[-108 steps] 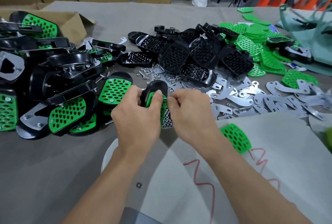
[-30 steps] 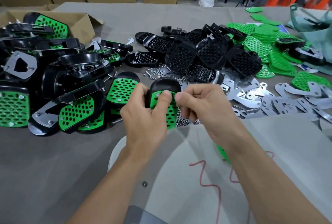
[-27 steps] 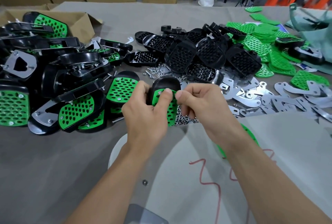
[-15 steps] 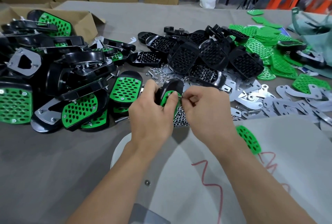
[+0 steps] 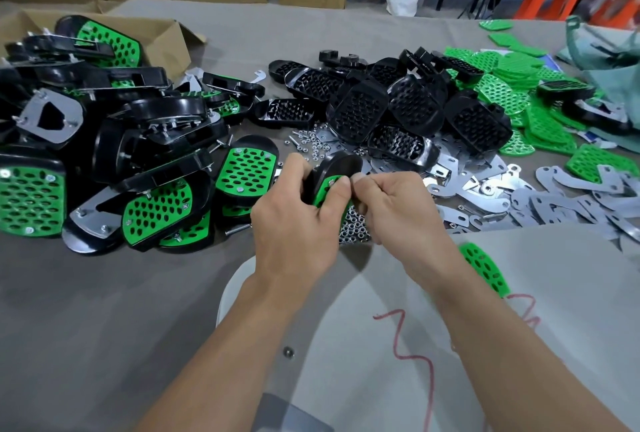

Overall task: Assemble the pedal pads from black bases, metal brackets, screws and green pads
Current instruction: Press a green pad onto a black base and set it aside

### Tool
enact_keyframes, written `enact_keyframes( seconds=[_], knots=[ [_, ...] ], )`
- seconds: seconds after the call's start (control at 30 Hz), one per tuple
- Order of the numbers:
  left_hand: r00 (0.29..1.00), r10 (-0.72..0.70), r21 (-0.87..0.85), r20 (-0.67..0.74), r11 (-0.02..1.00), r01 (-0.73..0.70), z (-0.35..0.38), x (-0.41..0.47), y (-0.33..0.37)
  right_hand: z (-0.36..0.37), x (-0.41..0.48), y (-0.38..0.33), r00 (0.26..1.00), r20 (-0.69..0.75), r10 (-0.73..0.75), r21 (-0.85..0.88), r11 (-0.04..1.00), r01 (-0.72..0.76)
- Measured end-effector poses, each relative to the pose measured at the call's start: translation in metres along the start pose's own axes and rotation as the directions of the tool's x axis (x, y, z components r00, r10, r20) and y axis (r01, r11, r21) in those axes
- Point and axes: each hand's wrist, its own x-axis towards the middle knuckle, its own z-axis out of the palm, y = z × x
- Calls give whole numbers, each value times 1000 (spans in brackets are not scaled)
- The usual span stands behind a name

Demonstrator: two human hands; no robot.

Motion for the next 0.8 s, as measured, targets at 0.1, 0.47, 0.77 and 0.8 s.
enact_keyframes(
  seconds=[0.1,0.47,0.77,0.8],
  knots=[
    [999,-34,3,-8,999,34,1,1,1,-6,2,3,1000,10,-18,-10,1000,18],
    [1000,-13,69,-3,998,14,0,-1,3,-5,-8,-1,967,4,-256,-418,878,234],
    [999,-11,72,-39,997,14,0,2,3,-5,-1,3,993,10,-114,-199,973,114],
    [999,-18,67,-36,998,20,0,2,3,-5,-1,3,987,-35,-155,-205,968,145]
  ],
)
